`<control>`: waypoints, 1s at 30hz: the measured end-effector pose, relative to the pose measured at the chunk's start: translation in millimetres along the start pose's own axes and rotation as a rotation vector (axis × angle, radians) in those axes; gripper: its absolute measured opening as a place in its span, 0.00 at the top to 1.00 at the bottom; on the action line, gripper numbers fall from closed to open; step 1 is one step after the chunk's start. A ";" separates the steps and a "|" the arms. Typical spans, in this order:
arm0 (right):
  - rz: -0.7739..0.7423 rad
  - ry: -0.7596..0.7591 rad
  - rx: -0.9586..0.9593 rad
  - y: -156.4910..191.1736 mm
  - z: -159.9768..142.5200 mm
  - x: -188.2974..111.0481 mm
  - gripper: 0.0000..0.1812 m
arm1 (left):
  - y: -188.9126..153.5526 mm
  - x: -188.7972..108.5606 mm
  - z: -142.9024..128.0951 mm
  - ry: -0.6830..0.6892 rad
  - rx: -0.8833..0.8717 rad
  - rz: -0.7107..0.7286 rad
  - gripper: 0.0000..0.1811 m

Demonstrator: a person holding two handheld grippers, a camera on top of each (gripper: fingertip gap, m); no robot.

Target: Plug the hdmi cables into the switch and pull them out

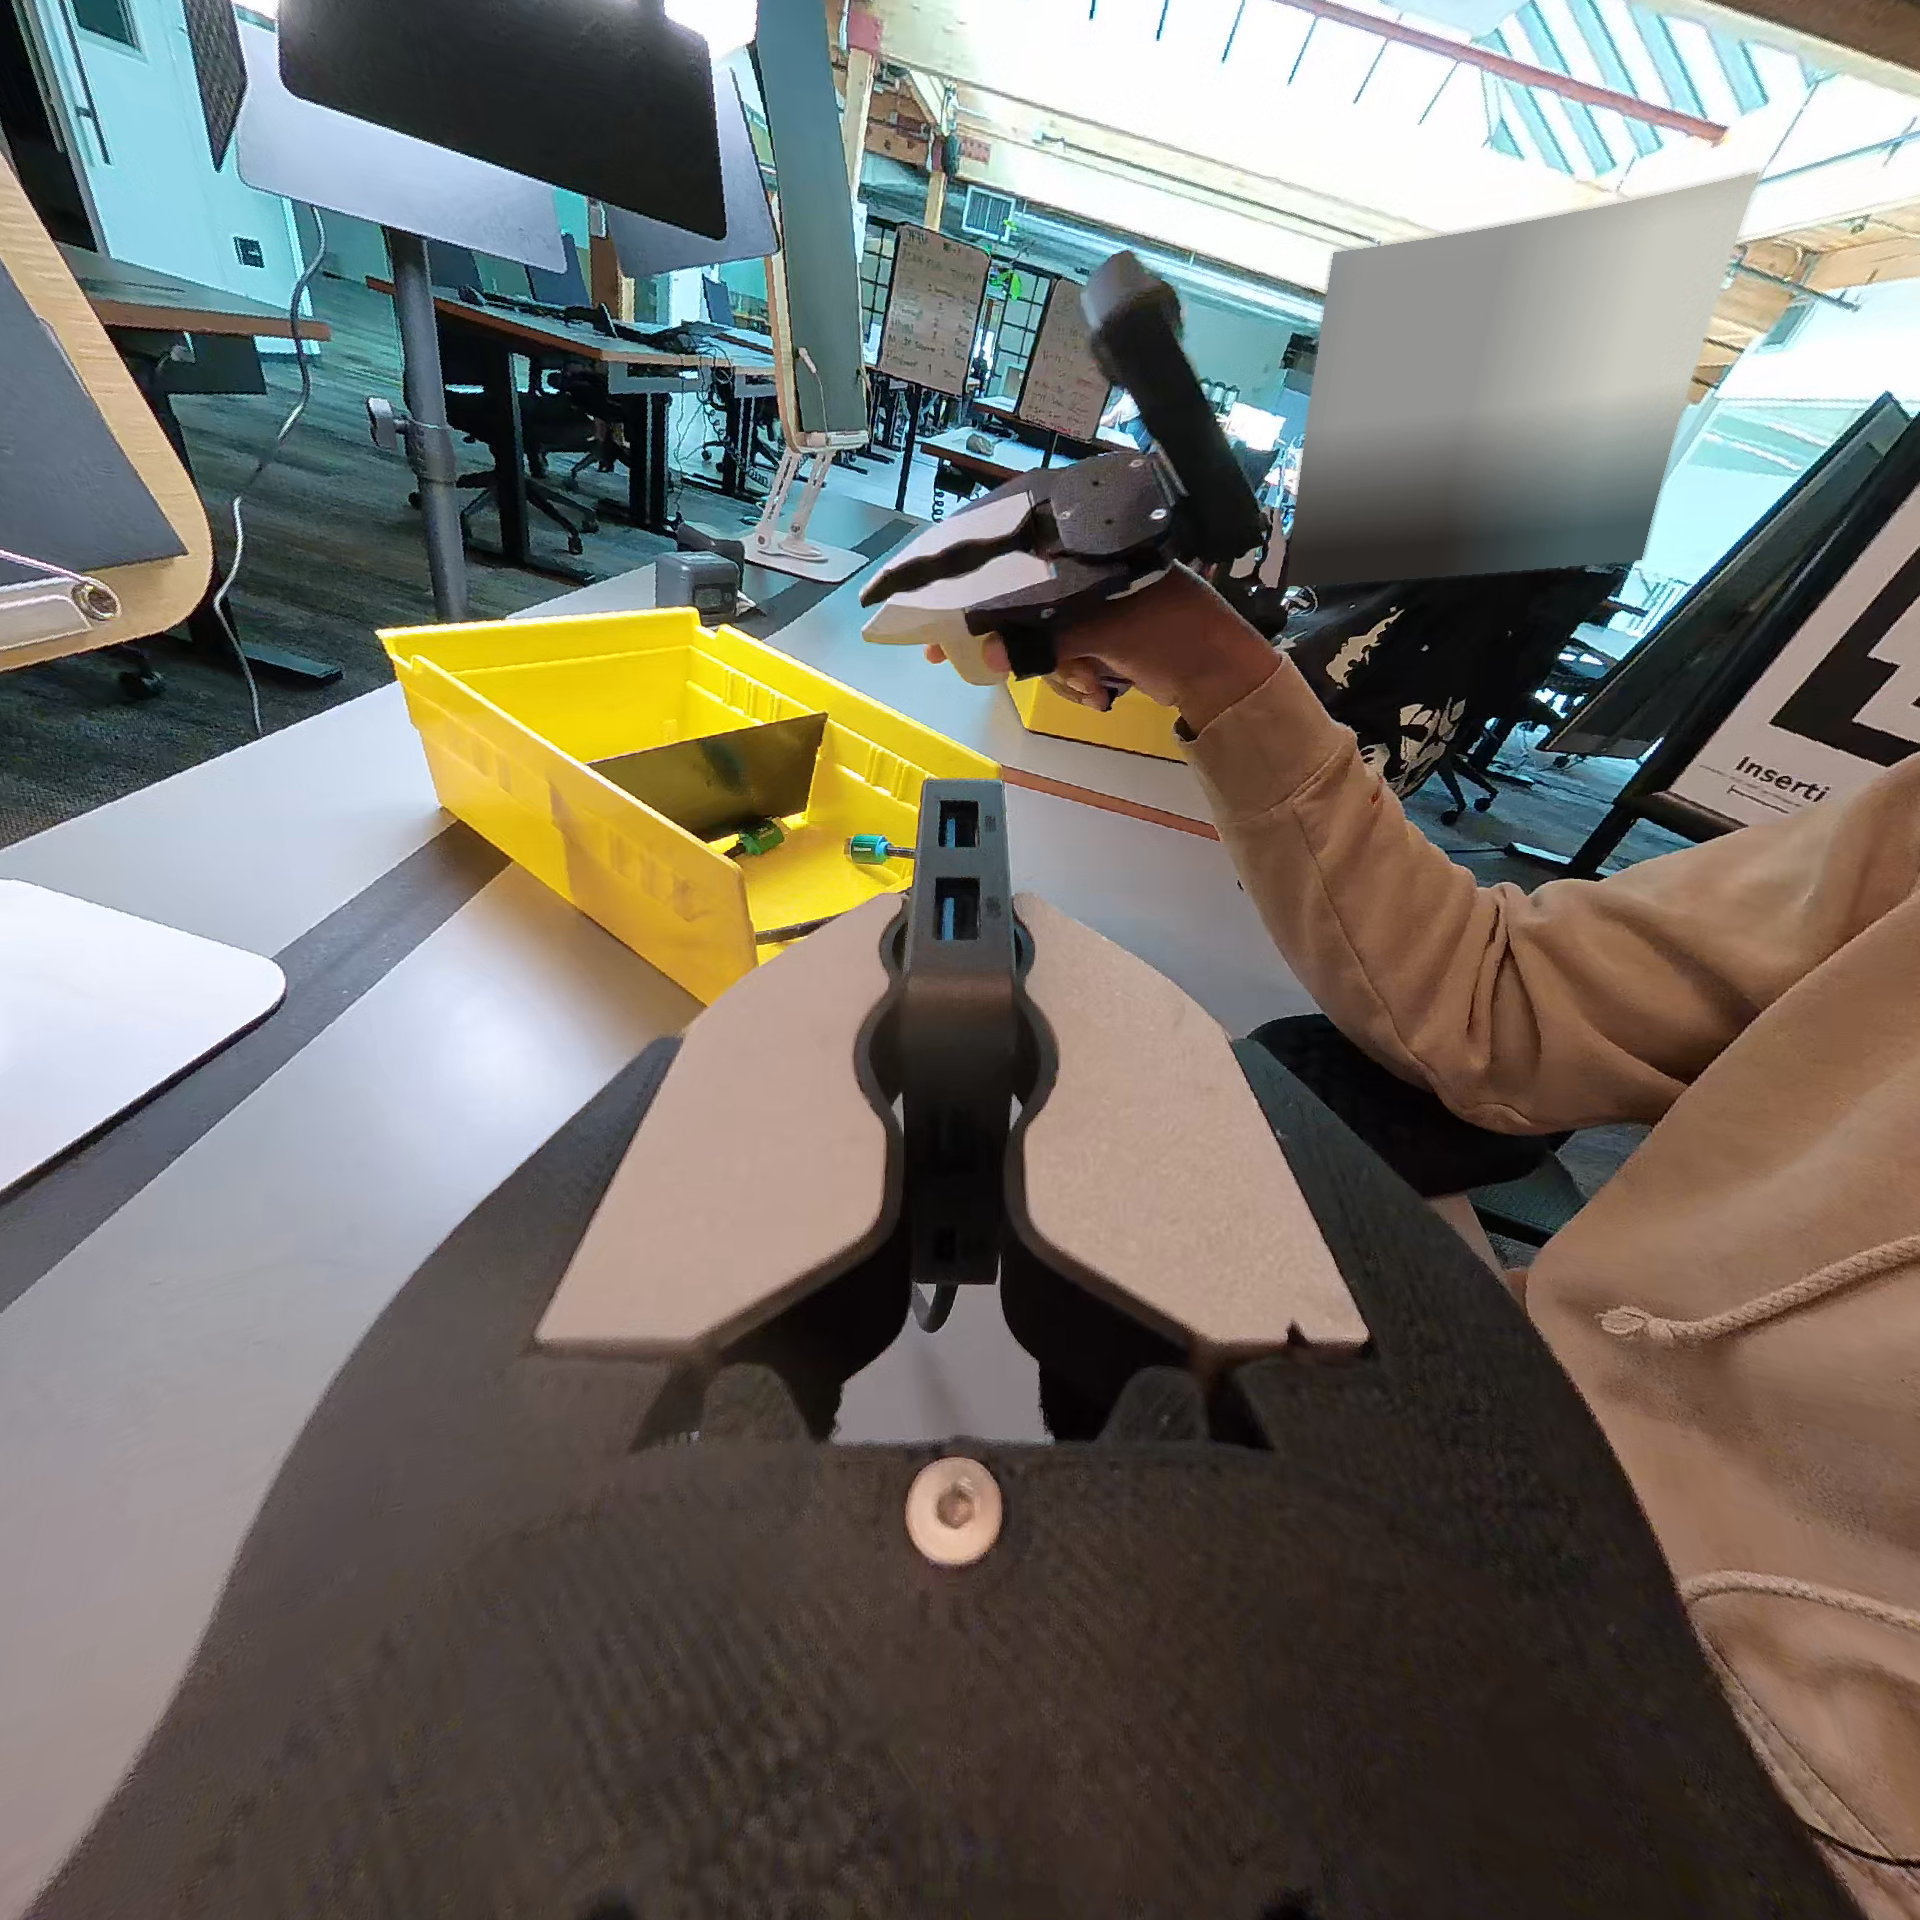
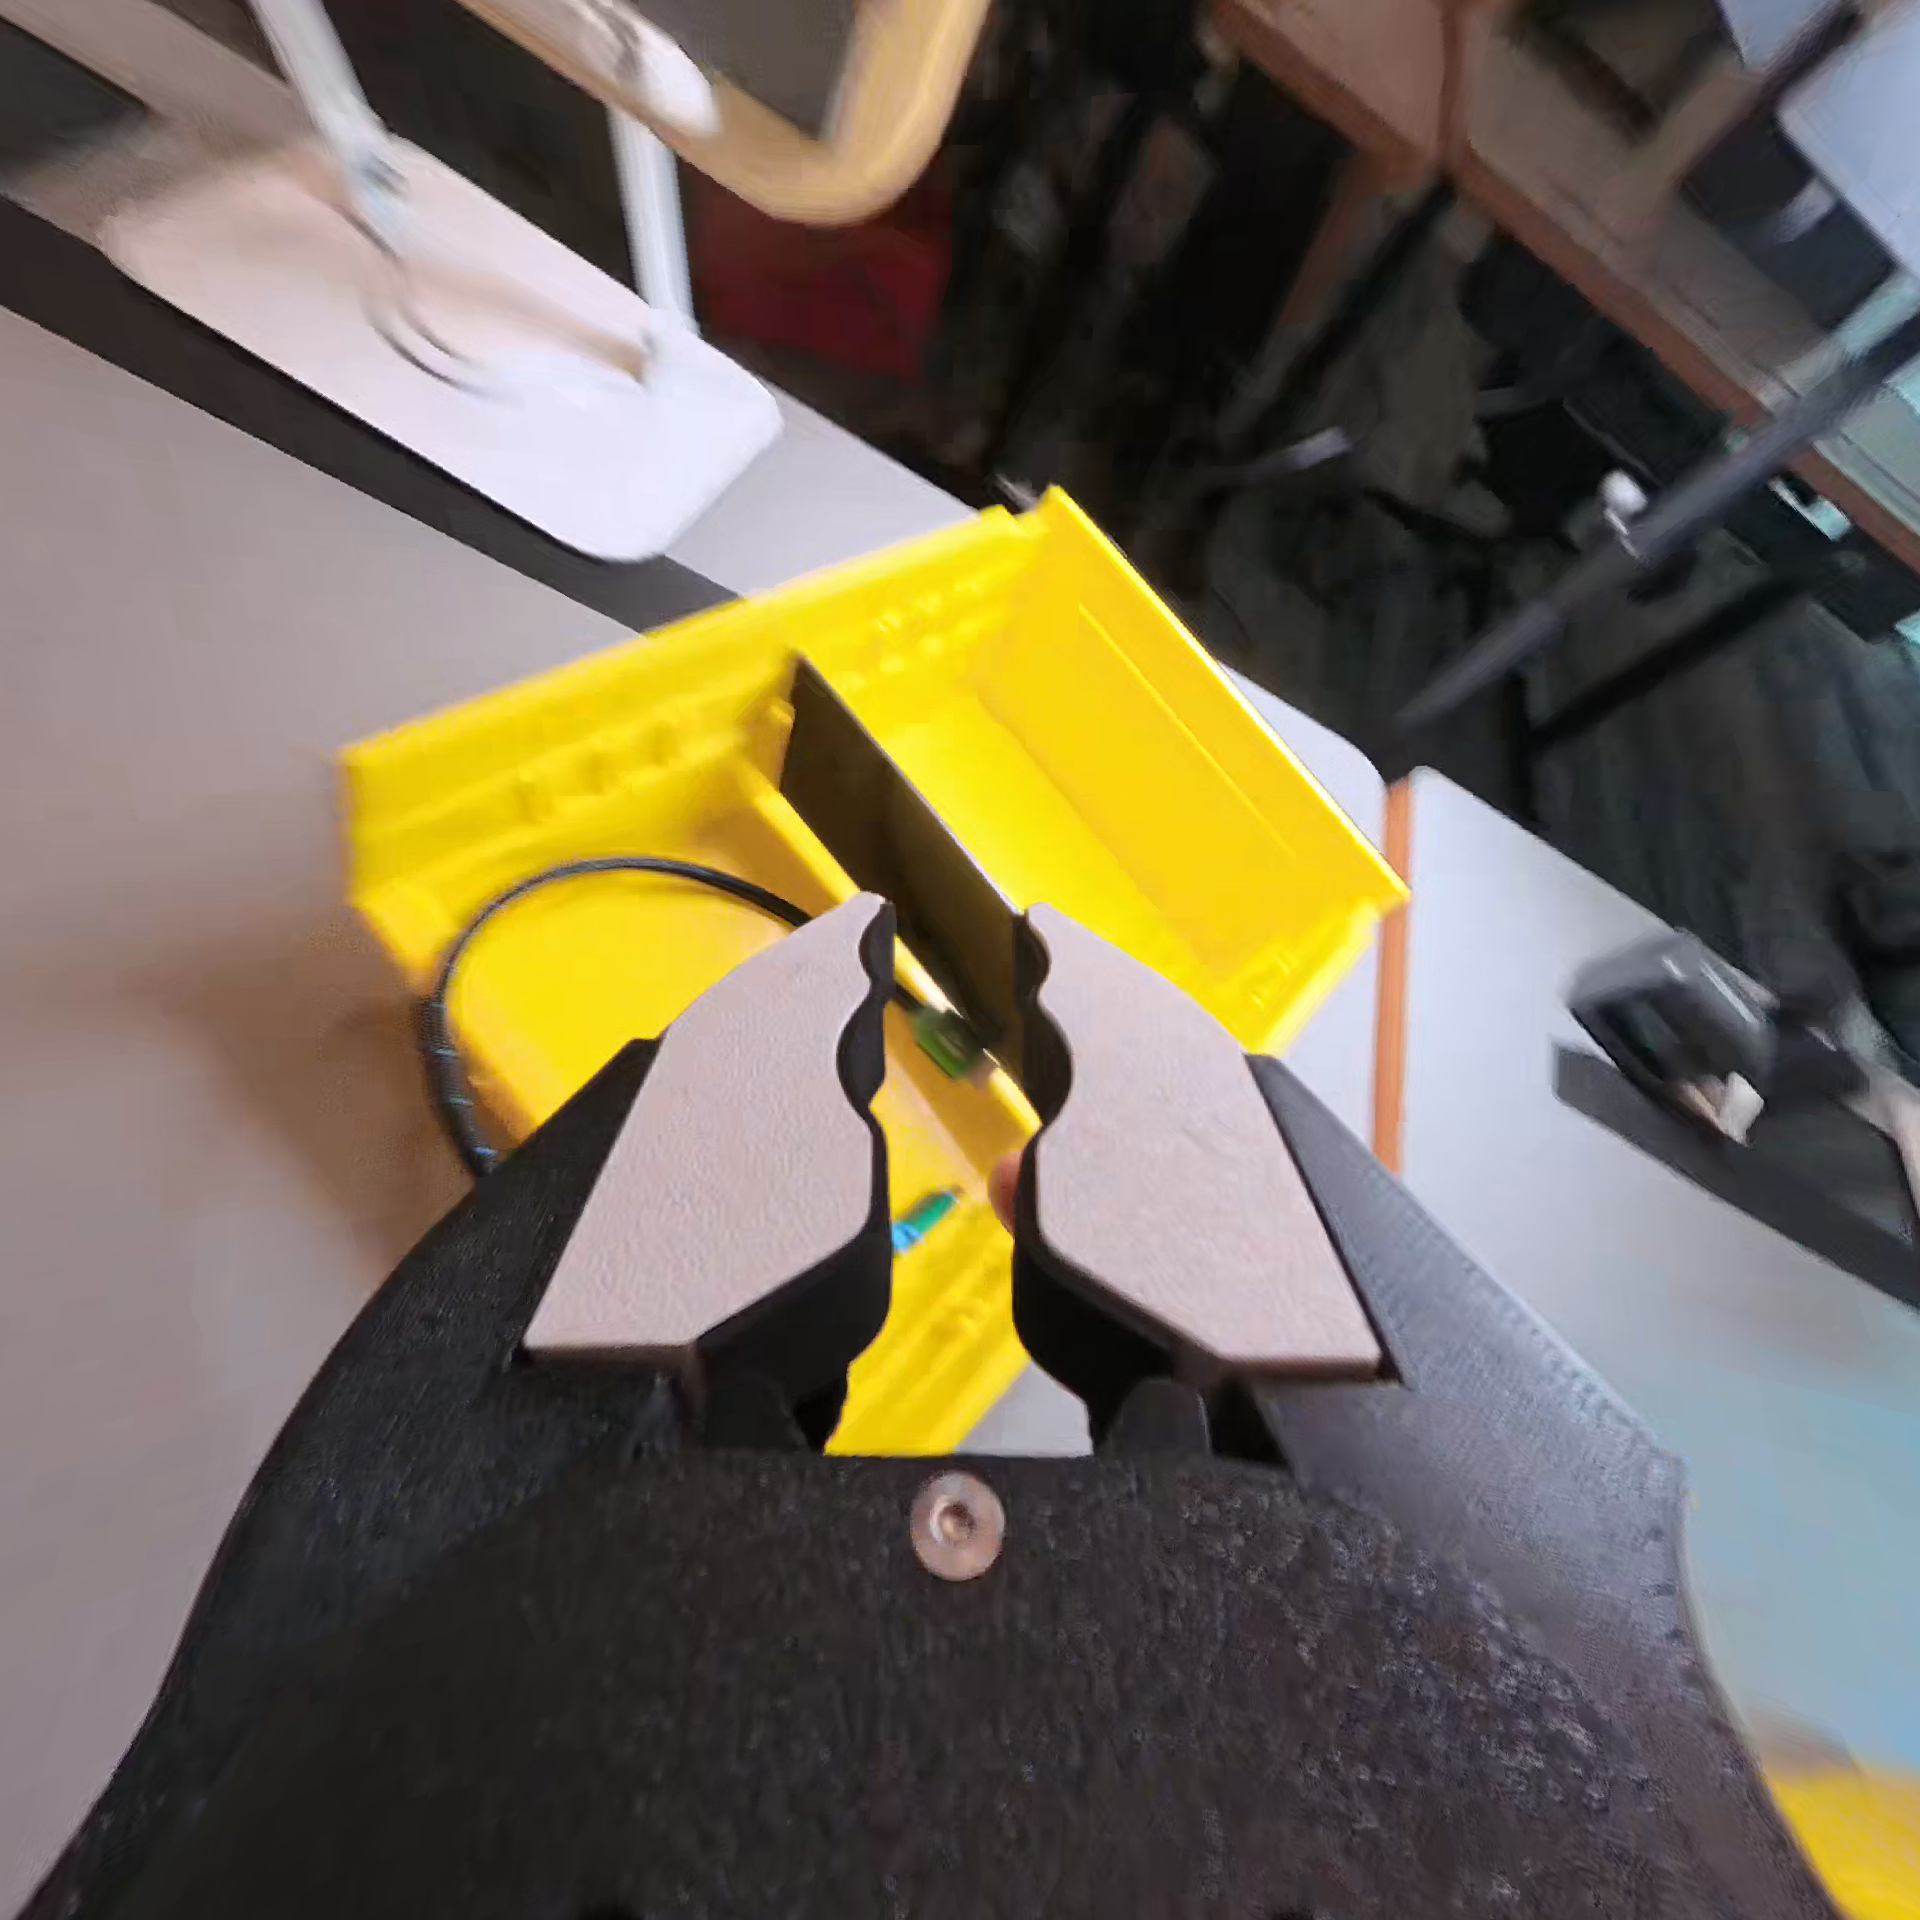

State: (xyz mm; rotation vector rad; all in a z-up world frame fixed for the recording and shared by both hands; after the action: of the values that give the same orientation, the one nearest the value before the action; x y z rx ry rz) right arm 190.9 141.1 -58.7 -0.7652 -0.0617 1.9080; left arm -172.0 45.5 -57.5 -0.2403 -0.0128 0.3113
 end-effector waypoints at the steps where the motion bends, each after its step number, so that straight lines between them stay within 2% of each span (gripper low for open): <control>1: 0.073 -0.066 -0.006 9.6 8.0 -3.0 0.88 | 0.5 0.8 -0.7 0.000 -0.003 -0.002 0.92; 3: 0.237 -0.208 -0.013 33.0 25.9 -10.6 0.87 | 0.4 3.1 -2.1 0.006 -0.005 -0.006 0.92; 5: 0.478 -0.347 0.015 63.1 44.1 -20.6 0.85 | -1.2 6.3 -3.0 0.013 -0.001 -0.012 0.92; 8: 0.797 -0.473 0.049 108.7 63.1 -31.0 0.84 | -4.7 11.0 -3.5 0.018 0.005 -0.031 0.92; 11: 0.995 -0.506 0.026 150.7 68.7 -30.2 0.83 | -8.9 15.1 -2.8 0.003 0.000 -0.063 0.92; 15: 1.142 -0.507 0.025 190.9 67.6 -23.4 0.82 | -15.9 21.8 -2.9 0.001 0.009 -0.112 0.92; 17: 1.168 -0.526 0.034 200.4 66.9 -21.3 0.84 | -18.8 24.8 -3.8 0.010 0.018 -0.129 0.92; 20: 1.193 -0.574 0.047 203.8 66.6 -22.4 0.92 | -21.9 27.4 -4.0 0.002 0.021 -0.159 0.92; 23: 1.206 -0.618 0.034 197.3 67.6 -26.9 0.93 | -24.8 26.2 -0.8 -0.027 0.035 -0.163 0.89; 27: 1.096 -0.630 0.021 166.6 71.2 -33.5 0.93 | -19.1 8.5 11.0 -0.070 0.041 -0.055 0.81; 30: 0.891 -0.638 -0.009 122.4 81.8 -41.3 0.93 | -13.5 -7.2 17.6 -0.025 0.101 0.112 0.80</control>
State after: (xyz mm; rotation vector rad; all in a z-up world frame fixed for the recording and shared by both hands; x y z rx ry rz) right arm 59.8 73.1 -19.1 -0.1310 -0.1389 2.9454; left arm -175.6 34.9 -37.0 -0.1369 -0.0087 0.4257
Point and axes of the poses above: each gripper's, where its closed fingertips meet, x out along the fingers, z out of its top, y = z × x across the jaws, the point moved 8 cm from there along -x, back along the fingers, and after that the axes turned 2 degrees about -y, right-handed, at the moved point
